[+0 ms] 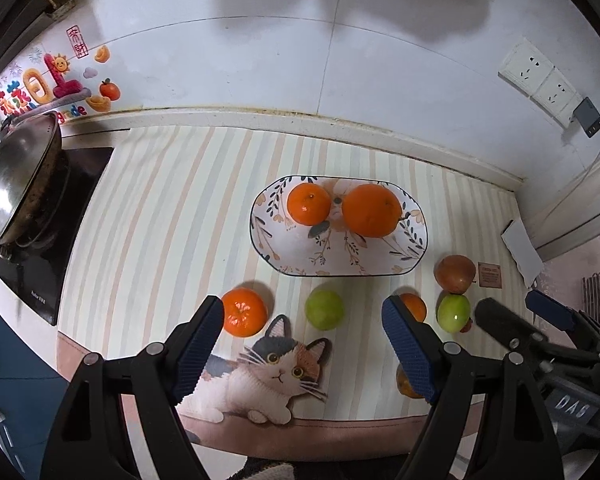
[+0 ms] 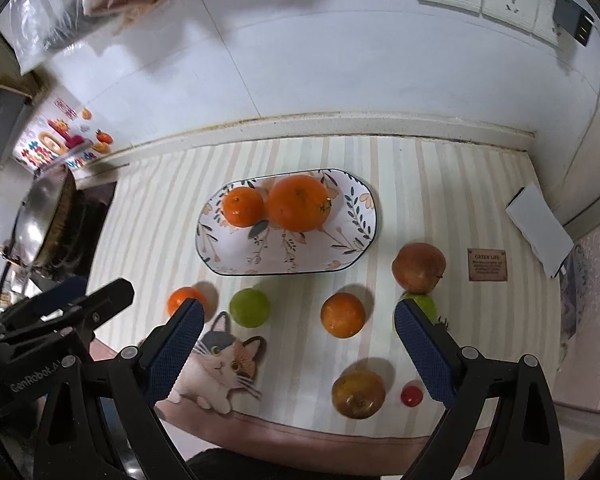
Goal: Organize fruits
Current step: 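Grasp the green apple with the left gripper while the right grasps the small orange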
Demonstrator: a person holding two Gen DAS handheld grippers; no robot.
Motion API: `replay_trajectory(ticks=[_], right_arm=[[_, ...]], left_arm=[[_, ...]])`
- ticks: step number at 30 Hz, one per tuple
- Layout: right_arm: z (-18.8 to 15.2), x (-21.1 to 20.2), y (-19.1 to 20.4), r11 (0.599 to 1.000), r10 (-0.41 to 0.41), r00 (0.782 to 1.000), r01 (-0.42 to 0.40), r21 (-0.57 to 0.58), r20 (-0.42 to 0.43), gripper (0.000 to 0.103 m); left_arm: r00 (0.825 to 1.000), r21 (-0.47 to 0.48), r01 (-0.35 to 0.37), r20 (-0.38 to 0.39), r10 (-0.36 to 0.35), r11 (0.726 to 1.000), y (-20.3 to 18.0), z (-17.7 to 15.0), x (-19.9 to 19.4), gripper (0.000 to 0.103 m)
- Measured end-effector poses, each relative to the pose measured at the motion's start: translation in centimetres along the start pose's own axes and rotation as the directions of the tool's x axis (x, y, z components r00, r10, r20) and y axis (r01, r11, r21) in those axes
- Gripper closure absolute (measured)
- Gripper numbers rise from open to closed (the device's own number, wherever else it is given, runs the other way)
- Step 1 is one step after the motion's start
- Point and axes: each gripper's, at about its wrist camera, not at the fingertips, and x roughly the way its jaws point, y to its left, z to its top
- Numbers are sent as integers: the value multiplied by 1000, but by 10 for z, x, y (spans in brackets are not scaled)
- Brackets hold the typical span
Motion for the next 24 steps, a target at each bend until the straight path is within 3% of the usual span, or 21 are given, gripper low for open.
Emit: replay_trajectory(ticks=[6, 12, 17, 24], right_arm=[[-15, 30, -29, 997, -1, 998, 7, 81, -66, 5], [-21, 92, -60, 990, -1, 991, 20, 137, -137, 5], [-20, 142, -71, 989, 15, 976, 18, 145, -219, 14], [-21, 176, -70, 995, 0, 960, 28, 95, -280, 24]], left_arm=[[998, -26, -44, -39, 43, 999, 13, -10, 23, 23], [983, -5, -48, -177, 46, 999, 5, -15, 93, 23], [945, -49, 26, -323, -40, 998, -5, -15, 155, 23], [909, -92, 59, -406, -91, 994, -13, -12, 202, 27]])
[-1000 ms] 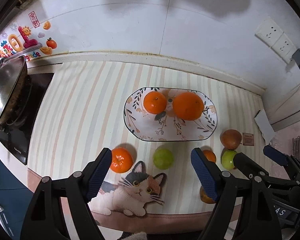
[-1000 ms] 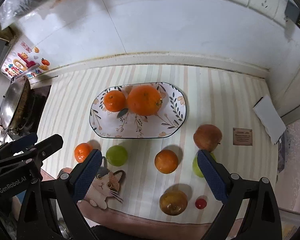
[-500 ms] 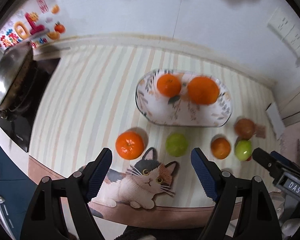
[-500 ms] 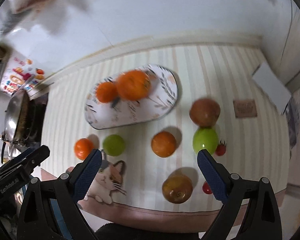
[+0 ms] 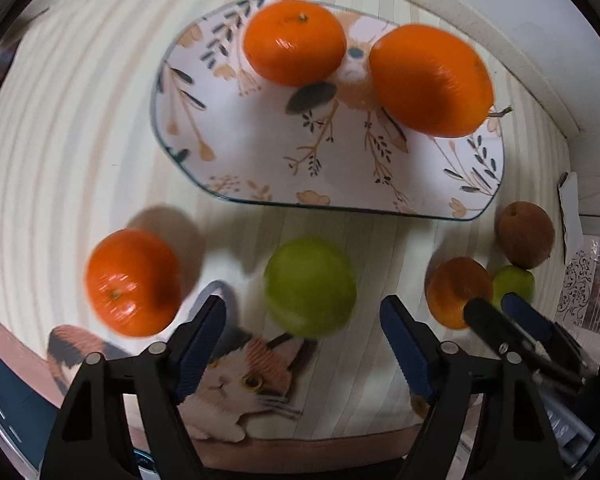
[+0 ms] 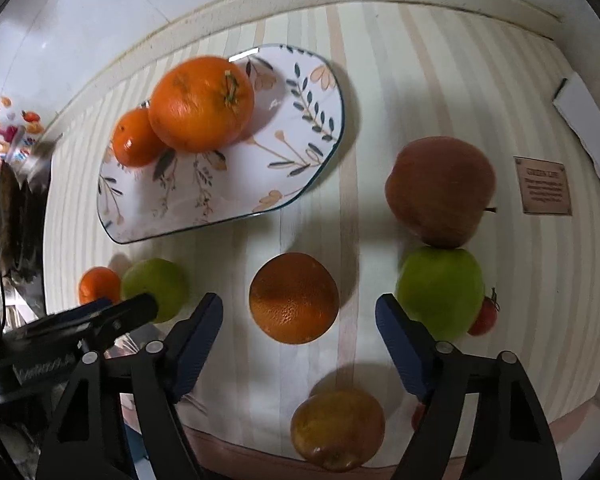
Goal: Organize fruits
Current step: 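Grasp the green apple with the left gripper while the right grasps the small orange, then lower the green apple and small orange onto the plate, open both grippers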
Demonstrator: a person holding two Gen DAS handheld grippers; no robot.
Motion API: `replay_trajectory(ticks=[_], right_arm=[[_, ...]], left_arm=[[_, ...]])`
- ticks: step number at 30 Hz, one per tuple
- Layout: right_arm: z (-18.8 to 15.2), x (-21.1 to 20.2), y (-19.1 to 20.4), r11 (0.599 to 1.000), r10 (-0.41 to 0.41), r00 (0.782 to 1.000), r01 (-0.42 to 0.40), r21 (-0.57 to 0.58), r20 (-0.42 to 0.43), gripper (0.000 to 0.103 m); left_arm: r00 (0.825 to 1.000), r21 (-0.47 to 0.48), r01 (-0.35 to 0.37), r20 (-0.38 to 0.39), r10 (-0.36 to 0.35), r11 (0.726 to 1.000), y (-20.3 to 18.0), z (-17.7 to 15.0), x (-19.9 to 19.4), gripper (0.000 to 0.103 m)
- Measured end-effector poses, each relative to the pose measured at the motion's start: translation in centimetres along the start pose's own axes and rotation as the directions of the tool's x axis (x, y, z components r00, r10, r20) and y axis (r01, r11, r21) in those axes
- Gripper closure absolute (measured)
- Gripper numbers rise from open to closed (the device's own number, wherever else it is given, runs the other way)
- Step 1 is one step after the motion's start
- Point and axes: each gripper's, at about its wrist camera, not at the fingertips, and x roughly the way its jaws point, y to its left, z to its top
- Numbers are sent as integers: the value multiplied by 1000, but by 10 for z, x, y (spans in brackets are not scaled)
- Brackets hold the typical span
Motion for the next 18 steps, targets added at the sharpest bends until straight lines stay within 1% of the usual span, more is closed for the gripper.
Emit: replay_trajectory(ticks=[1, 3, 4, 5, 8, 10, 14, 18], right_arm=[[1, 4, 0, 1000, -2, 1000, 2, -5, -7, 25], [2, 11, 0, 1000, -3, 1000, 3, -9, -18, 27], [2, 15, 0, 1000, -1, 1000, 1, -8, -25, 29], [2, 18, -1, 1000, 0, 1000, 0, -10, -29, 31], [3, 26, 0, 1000, 7, 999, -7, -10, -40, 34], [4, 31, 2, 1000, 14, 999, -15, -8, -48, 36], [4, 37, 8, 999, 31, 998, -32, -15, -47, 44], [2, 38, 12, 999, 27, 999, -28, -30, -31, 45]], left_arm=[[1000, -3, 2, -3, -2, 1000, -1, 2, 3, 29], [1000, -5, 3, -4, -3, 1000, -3, 5, 8, 38], [1000, -2, 1, -4, -1, 1000, -4, 6, 10, 46], [1000, 2, -2, -7, 2, 1000, -5, 6, 13, 50], [1000, 11, -26, 5, 26, 1000, -8, 5, 17, 52], [1000, 7, -27, 5, 27, 1000, -9, 3, 20, 52], [1000, 0, -20, 2, 20, 1000, -11, 0, 25, 52], [999, 9, -34, 16, 33, 999, -15, -6, 25, 53]])
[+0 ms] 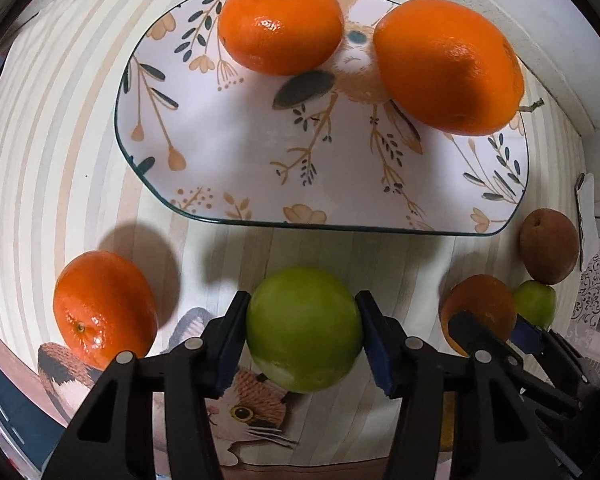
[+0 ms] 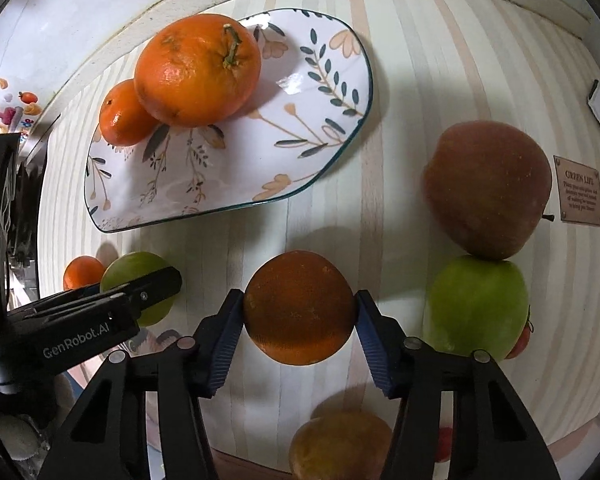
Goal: Organize fruits
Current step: 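Lower the green apple and small orange onto the plate, open both grippers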
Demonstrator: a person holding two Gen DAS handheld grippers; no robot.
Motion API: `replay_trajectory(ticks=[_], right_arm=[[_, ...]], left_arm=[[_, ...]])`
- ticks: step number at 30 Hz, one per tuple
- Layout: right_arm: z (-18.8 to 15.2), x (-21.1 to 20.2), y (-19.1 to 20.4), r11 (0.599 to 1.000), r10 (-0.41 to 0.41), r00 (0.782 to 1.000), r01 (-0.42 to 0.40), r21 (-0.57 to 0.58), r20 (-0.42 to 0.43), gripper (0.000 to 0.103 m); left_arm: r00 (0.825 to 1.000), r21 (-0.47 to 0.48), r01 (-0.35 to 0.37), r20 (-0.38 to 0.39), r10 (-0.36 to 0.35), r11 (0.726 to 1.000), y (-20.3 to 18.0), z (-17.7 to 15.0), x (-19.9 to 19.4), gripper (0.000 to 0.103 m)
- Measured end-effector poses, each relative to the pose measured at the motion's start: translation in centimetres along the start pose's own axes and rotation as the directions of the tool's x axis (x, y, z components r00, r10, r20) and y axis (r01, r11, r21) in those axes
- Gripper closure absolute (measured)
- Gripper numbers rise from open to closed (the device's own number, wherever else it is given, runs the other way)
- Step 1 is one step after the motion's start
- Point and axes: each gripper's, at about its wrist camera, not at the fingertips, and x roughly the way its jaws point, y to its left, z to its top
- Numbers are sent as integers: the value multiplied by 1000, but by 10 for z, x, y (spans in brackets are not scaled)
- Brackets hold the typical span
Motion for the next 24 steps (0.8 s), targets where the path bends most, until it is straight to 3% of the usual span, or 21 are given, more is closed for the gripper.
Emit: replay_trajectory(ticks=[9, 15, 19, 24], right_arm=[[-3, -26, -1, 999, 47, 998, -46, -17, 44, 46], [2, -58, 16, 994, 99, 991, -94, -63, 90, 46], [16, -70, 38, 988, 132, 984, -121, -99, 117, 46], [39, -61, 59, 987, 132, 983, -119, -109, 124, 46]], left_arm=[[999, 19, 25, 39, -26, 999, -9, -14, -19, 53], [992, 22, 70, 104, -72, 997, -8, -11, -61, 53], [986, 24, 90, 140, -92, 996, 5, 2, -89, 53], [988, -4, 74, 138, -73, 997, 22, 35, -89, 53]])
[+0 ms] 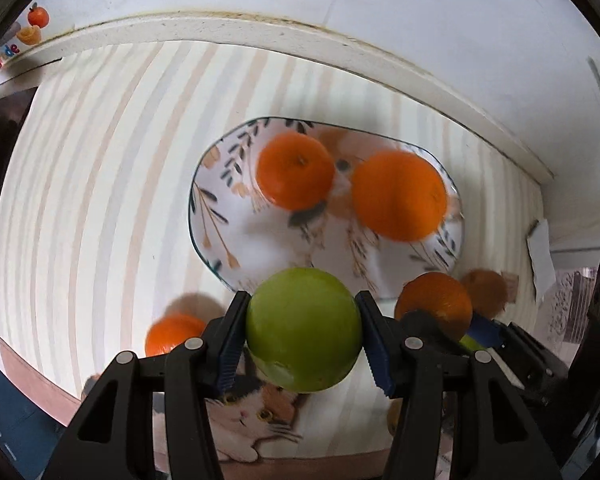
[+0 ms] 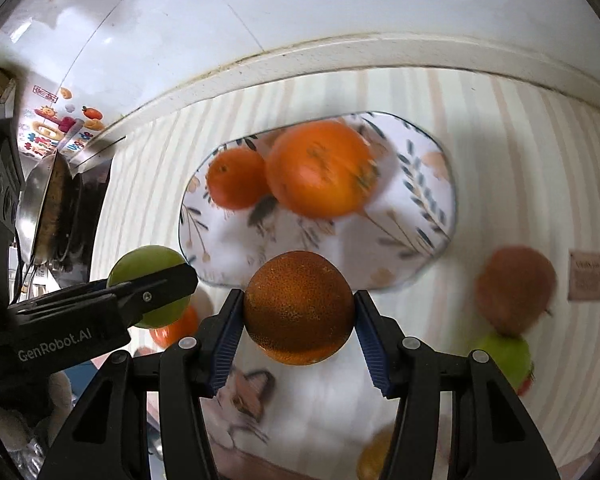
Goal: Organize fruits
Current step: 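Lower the green apple and small orange onto the plate, open both grippers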
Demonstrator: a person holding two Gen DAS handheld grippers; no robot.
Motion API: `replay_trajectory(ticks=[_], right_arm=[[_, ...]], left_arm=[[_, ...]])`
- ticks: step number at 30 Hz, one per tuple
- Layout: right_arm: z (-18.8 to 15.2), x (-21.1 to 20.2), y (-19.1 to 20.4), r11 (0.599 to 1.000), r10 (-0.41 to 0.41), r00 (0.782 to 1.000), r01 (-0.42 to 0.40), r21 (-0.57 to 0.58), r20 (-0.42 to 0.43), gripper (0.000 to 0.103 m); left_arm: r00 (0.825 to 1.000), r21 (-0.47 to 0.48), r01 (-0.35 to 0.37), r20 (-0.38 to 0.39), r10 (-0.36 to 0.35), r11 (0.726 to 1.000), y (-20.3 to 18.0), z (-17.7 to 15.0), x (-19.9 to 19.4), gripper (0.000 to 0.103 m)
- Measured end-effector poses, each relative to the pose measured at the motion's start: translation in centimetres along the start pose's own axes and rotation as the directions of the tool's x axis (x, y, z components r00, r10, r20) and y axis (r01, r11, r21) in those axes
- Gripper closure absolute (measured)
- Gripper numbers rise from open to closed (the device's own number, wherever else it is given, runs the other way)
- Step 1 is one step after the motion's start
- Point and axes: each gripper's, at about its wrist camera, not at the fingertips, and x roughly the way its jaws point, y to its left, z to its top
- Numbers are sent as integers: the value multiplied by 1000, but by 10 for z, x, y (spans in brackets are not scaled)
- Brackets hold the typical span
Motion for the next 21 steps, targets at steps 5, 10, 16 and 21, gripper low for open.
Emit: replay_trajectory(ticks=[5, 10, 16, 21], right_arm=[[13, 38, 19, 999, -20, 999, 20, -30, -28, 46], [18, 60, 26, 999, -26, 999, 25, -31, -45, 46], [22, 73, 23, 1000, -5, 998, 6, 12, -65, 45], [24, 76, 17, 998, -2, 995, 7, 56, -101, 28]], left_arm=[[998, -29, -21, -58, 19, 999, 17, 27, 23, 53], [994, -40, -40, -103, 35, 998, 28, 43, 41, 53], [988, -54, -58, -145, 49, 997, 35, 49, 53, 52], [985, -57, -36, -171, 26, 998, 39, 48, 60, 49]])
